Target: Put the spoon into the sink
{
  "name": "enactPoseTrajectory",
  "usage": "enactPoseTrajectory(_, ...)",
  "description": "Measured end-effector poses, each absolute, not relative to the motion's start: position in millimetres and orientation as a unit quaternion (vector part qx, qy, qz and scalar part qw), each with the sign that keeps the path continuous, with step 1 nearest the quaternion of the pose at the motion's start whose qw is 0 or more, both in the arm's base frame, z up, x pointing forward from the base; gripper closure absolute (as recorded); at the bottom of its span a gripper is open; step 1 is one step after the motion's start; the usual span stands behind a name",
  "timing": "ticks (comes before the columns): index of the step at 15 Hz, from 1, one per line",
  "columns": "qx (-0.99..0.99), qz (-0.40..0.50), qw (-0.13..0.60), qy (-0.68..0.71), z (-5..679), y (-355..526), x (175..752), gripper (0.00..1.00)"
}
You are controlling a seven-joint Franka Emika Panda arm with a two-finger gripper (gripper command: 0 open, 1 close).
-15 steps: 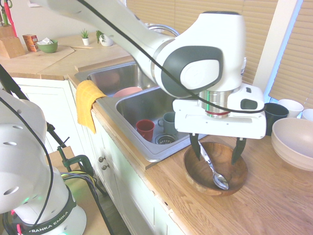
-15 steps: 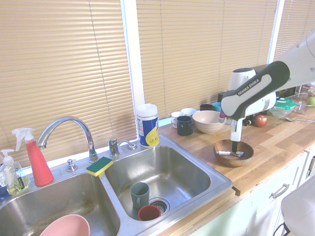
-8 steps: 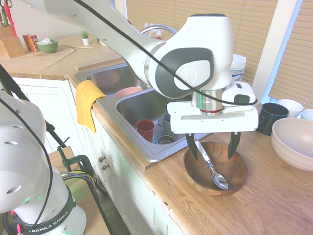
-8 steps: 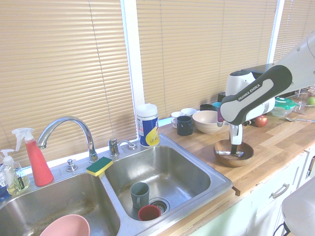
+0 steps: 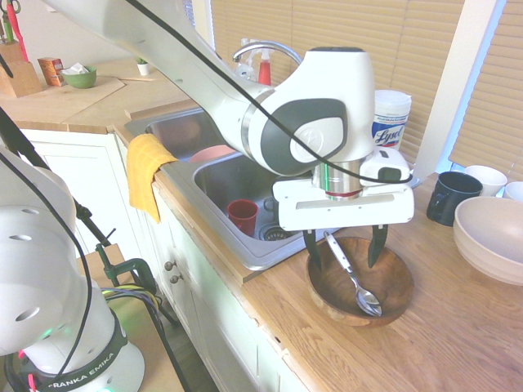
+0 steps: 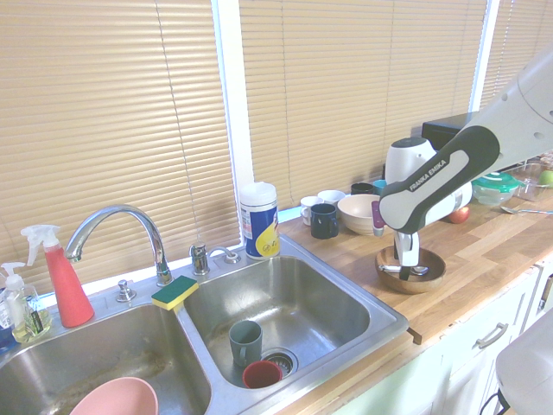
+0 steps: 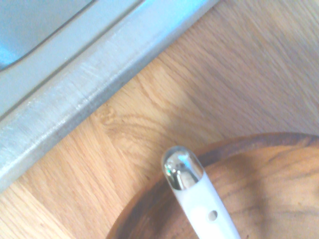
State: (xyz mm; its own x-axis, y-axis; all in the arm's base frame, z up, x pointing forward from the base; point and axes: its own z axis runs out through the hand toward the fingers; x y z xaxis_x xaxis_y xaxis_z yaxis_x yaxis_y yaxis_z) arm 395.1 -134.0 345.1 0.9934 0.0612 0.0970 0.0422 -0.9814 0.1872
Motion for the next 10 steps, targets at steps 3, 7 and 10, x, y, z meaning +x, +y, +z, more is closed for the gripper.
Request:
enactPoseTrajectory(3, 0.994, 0.053, 0.093, 0.026, 342.4, -134.8, 394.8, 1.00)
enactPoseTrajectory(7, 0.994, 0.055, 0.092, 0.022, 338.2, -137.0, 391.3, 1.00)
enactPoseTrajectory(10, 0.994, 0.054, 0.091, 0.022, 337.1, -137.0, 390.3, 1.00)
